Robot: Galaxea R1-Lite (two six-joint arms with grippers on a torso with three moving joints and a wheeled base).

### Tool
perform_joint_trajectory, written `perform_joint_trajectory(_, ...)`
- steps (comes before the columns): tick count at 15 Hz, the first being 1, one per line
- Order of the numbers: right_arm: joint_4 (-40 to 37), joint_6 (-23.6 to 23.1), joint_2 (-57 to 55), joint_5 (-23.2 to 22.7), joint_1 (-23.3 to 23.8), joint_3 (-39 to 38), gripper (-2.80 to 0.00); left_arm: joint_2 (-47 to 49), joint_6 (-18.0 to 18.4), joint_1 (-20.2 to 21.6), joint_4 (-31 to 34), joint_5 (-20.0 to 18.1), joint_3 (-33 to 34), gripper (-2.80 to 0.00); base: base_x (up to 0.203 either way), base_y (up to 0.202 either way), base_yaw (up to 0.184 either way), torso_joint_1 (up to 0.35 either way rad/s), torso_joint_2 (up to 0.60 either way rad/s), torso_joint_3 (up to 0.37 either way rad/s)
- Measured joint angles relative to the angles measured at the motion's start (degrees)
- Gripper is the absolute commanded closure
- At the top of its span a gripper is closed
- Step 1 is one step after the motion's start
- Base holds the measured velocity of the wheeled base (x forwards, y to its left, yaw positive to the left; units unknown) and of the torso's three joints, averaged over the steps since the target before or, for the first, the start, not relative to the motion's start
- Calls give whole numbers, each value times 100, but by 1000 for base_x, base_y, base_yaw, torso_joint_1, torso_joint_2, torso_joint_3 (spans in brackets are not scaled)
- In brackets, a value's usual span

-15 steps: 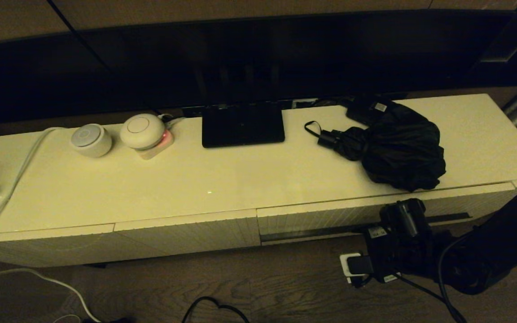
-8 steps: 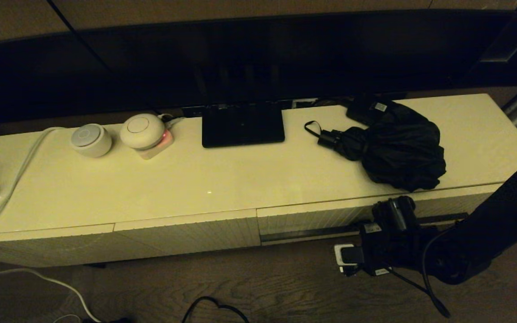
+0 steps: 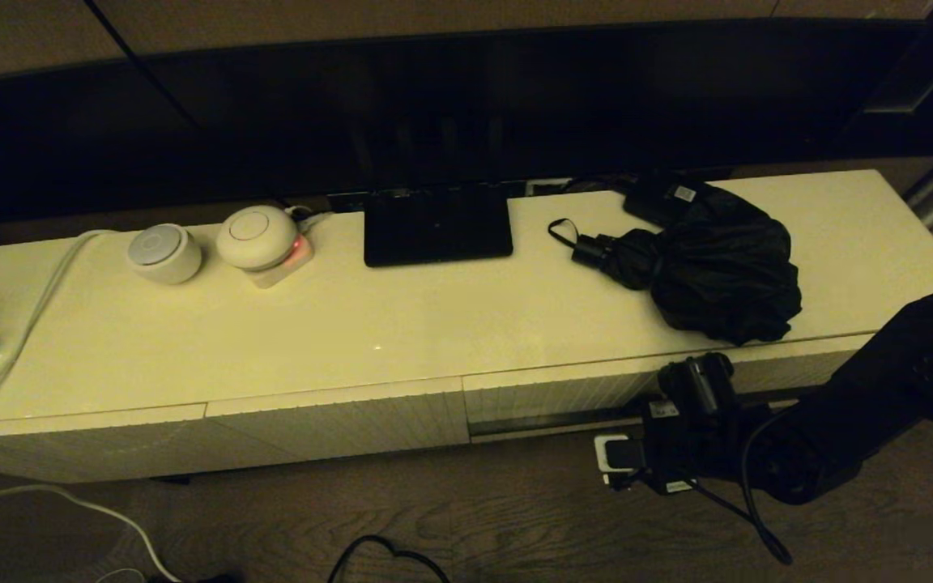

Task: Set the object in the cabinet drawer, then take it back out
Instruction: Open the drawer

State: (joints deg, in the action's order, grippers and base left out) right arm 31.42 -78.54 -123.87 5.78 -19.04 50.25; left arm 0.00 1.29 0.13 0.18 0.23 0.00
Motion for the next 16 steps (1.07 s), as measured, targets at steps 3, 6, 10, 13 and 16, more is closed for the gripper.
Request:
perform_joint_trajectory(3,61,-9,-17,-1,6,-67,-280,0,2,0,0,-1,0,0,0,0,0,0,0,0)
perform_joint_trajectory(6,71,-13,-19,34,6,-207,-280,0,2,2,2,1,0,0,0,0,0,0,0,0)
perform_joint_trajectory(10,-52,-12,32,38,-5,-435,-280,0,2,3,-1,1,0,0,0,0,0,0,0,0)
perform_joint_trajectory(13,-25,-9,122,34,-14,-723,-280,0,5,0,-1,0,0,0,0,0,0,0,0,0)
perform_joint_trajectory(16,-72,30,182,14,-24,-1139,-280,0,5,0,0,0,0,0,0,0,0,0,0,0)
